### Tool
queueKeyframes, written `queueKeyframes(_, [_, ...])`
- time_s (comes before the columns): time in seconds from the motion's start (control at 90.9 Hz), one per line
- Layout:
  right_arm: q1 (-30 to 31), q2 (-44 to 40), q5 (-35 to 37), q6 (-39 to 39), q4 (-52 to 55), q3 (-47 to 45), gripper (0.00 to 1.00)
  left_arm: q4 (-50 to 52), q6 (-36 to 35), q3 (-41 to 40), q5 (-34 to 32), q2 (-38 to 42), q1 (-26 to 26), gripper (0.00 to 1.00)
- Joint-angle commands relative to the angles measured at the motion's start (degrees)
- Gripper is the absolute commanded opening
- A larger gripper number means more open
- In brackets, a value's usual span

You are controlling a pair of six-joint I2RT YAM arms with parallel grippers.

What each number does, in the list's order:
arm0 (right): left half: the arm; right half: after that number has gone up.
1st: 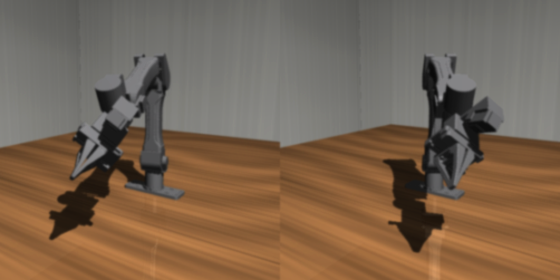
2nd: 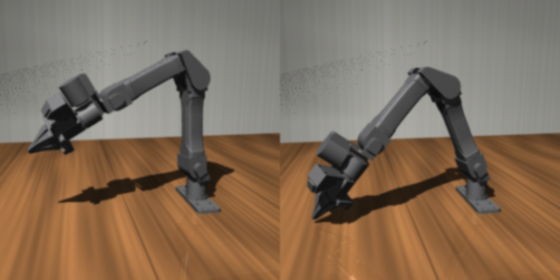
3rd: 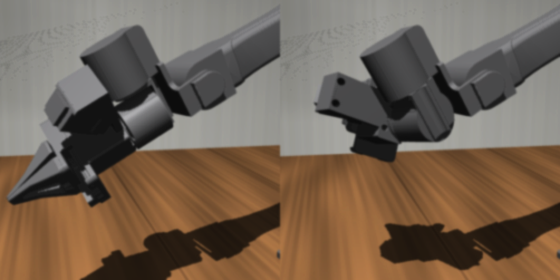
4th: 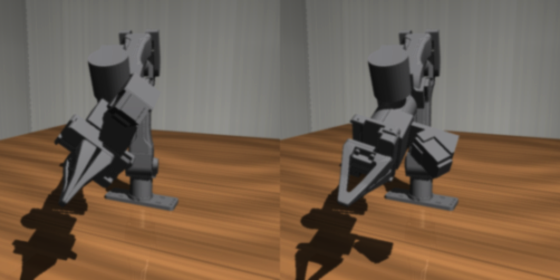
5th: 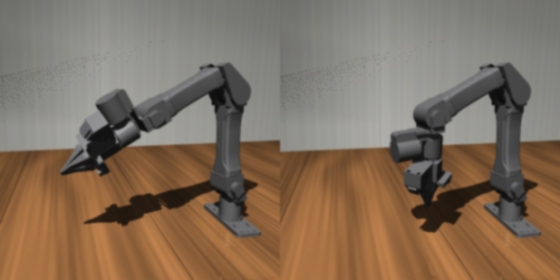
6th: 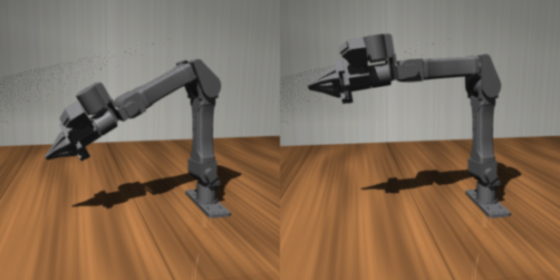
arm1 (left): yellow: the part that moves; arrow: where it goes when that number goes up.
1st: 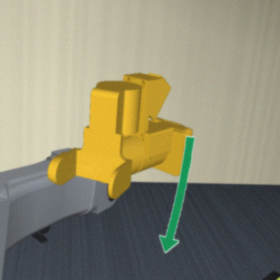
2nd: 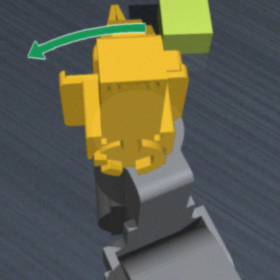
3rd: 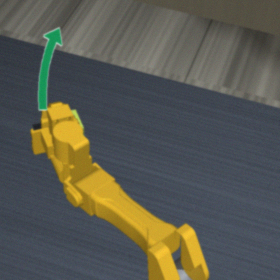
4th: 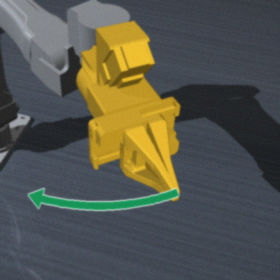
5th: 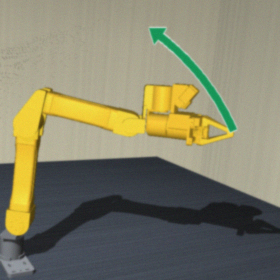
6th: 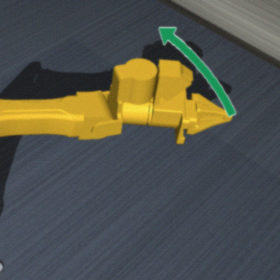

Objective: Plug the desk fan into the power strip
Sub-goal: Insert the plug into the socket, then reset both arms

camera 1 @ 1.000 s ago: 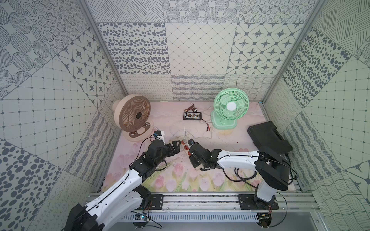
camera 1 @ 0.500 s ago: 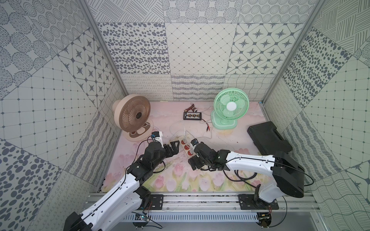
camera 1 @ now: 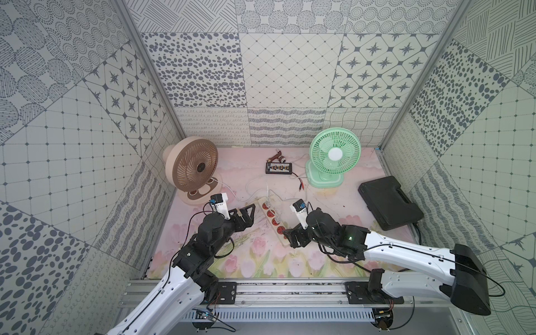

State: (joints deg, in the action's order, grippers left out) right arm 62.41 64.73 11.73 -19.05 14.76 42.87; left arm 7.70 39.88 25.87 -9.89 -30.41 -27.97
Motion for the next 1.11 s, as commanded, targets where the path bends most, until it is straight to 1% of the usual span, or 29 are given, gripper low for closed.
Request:
queueKeyframes(0.0, [0.3, -4.7, 2.0, 2.0, -2.1, -2.1, 0.97, 4.4, -0.4, 0.9, -2.4, 4.6, 0.2, 1.0])
queueKeyframes(0.143, [0.3, -12.0, 2.4, 3.6, -2.0, -4.5, 0.97, 9.4, 1.3, 3.5, -2.2, 8.2, 0.2, 1.0])
queueKeyframes(0.33, [0.4, -20.9, 1.8, 5.4, -2.0, -7.9, 0.97, 15.7, 5.4, 4.6, -2.1, 13.5, 0.2, 1.0])
queueKeyframes(0.407, [0.4, -24.0, 2.8, 5.8, -1.7, -9.0, 0.97, 17.3, 6.1, 5.1, -2.1, 14.6, 0.2, 0.99])
queueKeyframes(0.473, [0.4, -26.2, 1.7, 7.3, -1.7, -9.9, 0.97, 17.6, 6.0, 5.0, -2.2, 15.6, 0.2, 1.0])
queueKeyframes(0.561, [0.4, -27.8, 0.7, 8.7, -1.7, -10.5, 0.97, 18.4, 6.0, 4.8, -3.5, 16.0, 0.2, 1.0])
queueKeyframes(0.671, [0.2, -28.2, 4.6, 8.3, -1.3, -10.4, 0.97, 19.2, 6.0, 4.4, -6.1, 15.2, 0.2, 1.0])
queueKeyframes(0.759, [-0.5, -27.8, 6.0, 8.5, -1.4, -10.3, 0.97, 18.3, 5.5, 3.8, -8.2, 13.6, 0.2, 1.0])
queueKeyframes(0.88, [-4.6, -26.9, 6.1, 8.3, -1.6, -10.1, 0.97, 15.1, 3.7, 3.6, -10.8, 9.9, 0.1, 0.99])
queueKeyframes(1.045, [-17.2, -25.8, -3.1, 6.8, -3.4, -11.2, 0.97, 12.3, 0.2, 5.0, -14.0, 1.7, 0.2, 1.0])
queueKeyframes(1.1, [-20.4, -25.9, -4.6, 6.7, -4.4, -11.6, 0.97, 12.1, -0.6, 6.3, -15.3, -1.6, 0.3, 0.99])
